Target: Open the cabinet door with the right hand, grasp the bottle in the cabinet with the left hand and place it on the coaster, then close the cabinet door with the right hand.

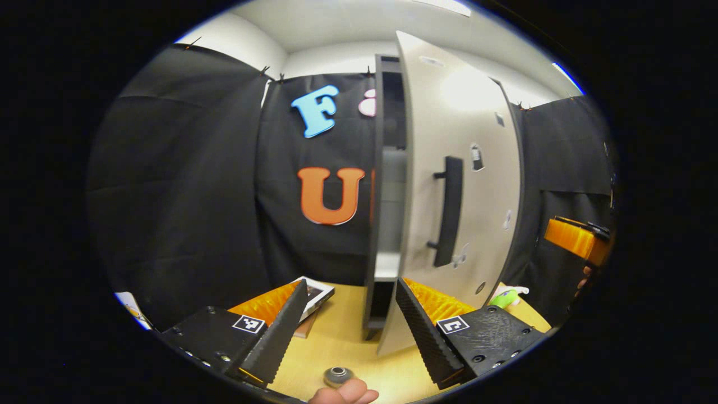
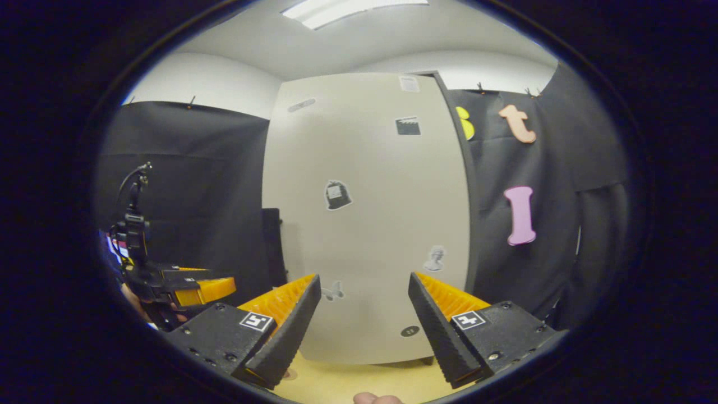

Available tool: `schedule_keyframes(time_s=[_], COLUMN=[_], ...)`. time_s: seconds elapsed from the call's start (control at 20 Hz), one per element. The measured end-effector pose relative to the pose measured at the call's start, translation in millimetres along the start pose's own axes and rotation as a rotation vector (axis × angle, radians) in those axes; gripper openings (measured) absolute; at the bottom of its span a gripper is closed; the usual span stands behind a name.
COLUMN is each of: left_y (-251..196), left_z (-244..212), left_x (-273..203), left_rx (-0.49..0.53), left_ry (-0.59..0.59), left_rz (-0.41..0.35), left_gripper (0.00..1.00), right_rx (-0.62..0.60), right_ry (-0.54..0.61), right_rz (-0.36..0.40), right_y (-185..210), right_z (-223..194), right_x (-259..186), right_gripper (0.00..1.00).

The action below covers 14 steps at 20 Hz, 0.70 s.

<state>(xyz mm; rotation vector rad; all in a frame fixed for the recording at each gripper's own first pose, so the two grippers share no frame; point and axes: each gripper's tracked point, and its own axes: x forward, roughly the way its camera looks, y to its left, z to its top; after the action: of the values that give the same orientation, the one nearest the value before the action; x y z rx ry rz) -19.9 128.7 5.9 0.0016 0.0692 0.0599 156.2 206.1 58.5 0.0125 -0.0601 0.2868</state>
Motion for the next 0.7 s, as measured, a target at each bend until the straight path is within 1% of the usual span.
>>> schedule_keyframes(time_s=[0.05,0.1,0.15,0.2,0.25,0.3,0.35,0.4,0.5,0.55,0.65,0.7], left_y=[-4.2,-7.5,-13.0,-18.3,-26.8,-34.9,-40.6,-43.9,-44.4,-44.6,-47.0,-45.9], left_z=[8.0,12.4,8.1,0.3,-5.5,-6.4,-3.3,-0.9,4.1,5.0,4.9,3.1], left_x=[1.1,4.3,9.2,9.8,11.0,10.8,8.0,4.8,-3.5,-6.8,-10.9,-12.3], left_rx=[0.006,0.011,0.023,0.03,0.021,0.008,0.001,0.001,0.007,0.009,0.016,0.025], left_ry=[-0.032,-0.056,-0.042,-0.014,-0.003,0.0,-0.003,-0.01,-0.033,-0.041,-0.056,-0.057], left_rz=[0.0,0.007,0.013,0.013,-0.006,-0.022,-0.033,-0.038,-0.029,-0.018,0.001,0.014], left_gripper=[0.95,1.0,0.95,0.95,0.95,1.0,0.95,0.95,0.95,0.95,0.95,0.95], right_rx=[0.006,0.017,0.022,0.029,0.035,0.036,0.029,0.023,0.018,0.021,0.011,0.003], right_ry=[-0.002,-0.012,-0.004,0.007,0.013,0.017,0.032,0.048,0.065,0.064,0.057,0.056], right_rz=[-0.069,-0.138,-0.255,-0.396,-0.459,-0.442,-0.408,-0.385,-0.354,-0.332,-0.293,-0.292], right_y=[-13.8,-26.1,-43.4,-60.2,-68.4,-59.1,-49.0,-43.2,-33.6,-26.9,-16.0,-15.3], right_z=[-0.2,1.1,-1.7,-5.8,-9.8,-12.8,-17.8,-23.0,-28.7,-29.0,-27.8,-27.4], right_x=[-9.8,-18.8,-28.9,-40.6,-51.0,-49.9,-48.1,-49.2,-55.3,-55.3,-52.9,-54.1], right_gripper=[1.0,0.97,1.0,1.0,1.0,1.0,0.98,0.94,0.94,0.99,0.99,0.99])
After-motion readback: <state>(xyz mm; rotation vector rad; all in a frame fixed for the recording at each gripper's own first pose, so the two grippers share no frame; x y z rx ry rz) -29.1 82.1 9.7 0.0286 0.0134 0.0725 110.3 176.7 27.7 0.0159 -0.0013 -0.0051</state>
